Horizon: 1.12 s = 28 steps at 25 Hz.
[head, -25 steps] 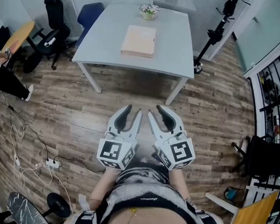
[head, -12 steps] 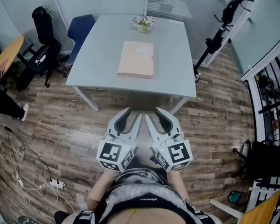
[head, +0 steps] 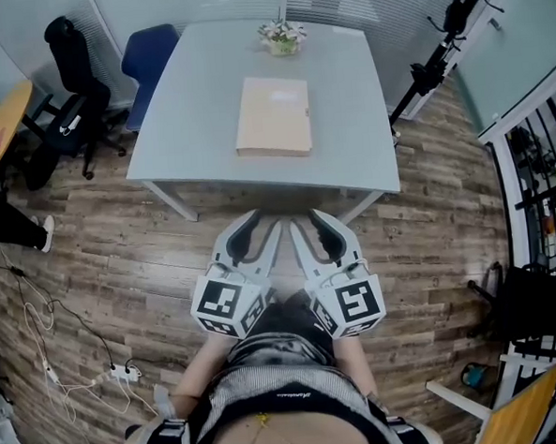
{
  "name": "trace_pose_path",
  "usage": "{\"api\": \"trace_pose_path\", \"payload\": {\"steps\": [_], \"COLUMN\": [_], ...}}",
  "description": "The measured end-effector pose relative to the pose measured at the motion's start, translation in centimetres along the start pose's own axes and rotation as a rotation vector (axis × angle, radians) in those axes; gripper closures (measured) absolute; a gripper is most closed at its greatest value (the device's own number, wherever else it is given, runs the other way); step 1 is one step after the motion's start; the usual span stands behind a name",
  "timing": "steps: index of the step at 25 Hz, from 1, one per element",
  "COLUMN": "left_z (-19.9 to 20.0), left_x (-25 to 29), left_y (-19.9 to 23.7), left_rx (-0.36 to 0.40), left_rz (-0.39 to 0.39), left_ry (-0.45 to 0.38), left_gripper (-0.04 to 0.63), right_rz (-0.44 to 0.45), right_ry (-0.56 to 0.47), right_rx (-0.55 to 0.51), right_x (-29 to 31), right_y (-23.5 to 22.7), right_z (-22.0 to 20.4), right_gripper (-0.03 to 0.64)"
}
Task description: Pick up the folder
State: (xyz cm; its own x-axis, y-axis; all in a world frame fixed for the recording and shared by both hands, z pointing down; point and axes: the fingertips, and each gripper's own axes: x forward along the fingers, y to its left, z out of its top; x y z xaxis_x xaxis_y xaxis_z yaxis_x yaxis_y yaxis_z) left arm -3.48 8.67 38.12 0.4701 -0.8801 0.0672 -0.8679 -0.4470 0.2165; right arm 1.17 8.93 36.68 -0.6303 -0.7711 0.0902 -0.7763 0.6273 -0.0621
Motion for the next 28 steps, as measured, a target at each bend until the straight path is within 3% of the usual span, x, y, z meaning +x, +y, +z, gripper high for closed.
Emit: {"api": "trace_pose_path", "payload": {"steps": [12,28], "left_z": [0.7,4.6], "left_x": [3.7,16.4], "left_y": [4.5,13.7], "left_rx": [-0.017,-0.02], "left_rz": [0.022,0.098], "left_ry": [-0.001,-0.014], "left_gripper": [0.485,0.485], "right_rz": [0.016,0.12], "right_ry": [0.017,0.013], "right_rx": [0.008,-0.012], "right_x": [5.9,20.6], "right_y": [-2.1,-9.5], "right_z": [-0.2,3.3], "right_gripper": [0.494,0.494]}}
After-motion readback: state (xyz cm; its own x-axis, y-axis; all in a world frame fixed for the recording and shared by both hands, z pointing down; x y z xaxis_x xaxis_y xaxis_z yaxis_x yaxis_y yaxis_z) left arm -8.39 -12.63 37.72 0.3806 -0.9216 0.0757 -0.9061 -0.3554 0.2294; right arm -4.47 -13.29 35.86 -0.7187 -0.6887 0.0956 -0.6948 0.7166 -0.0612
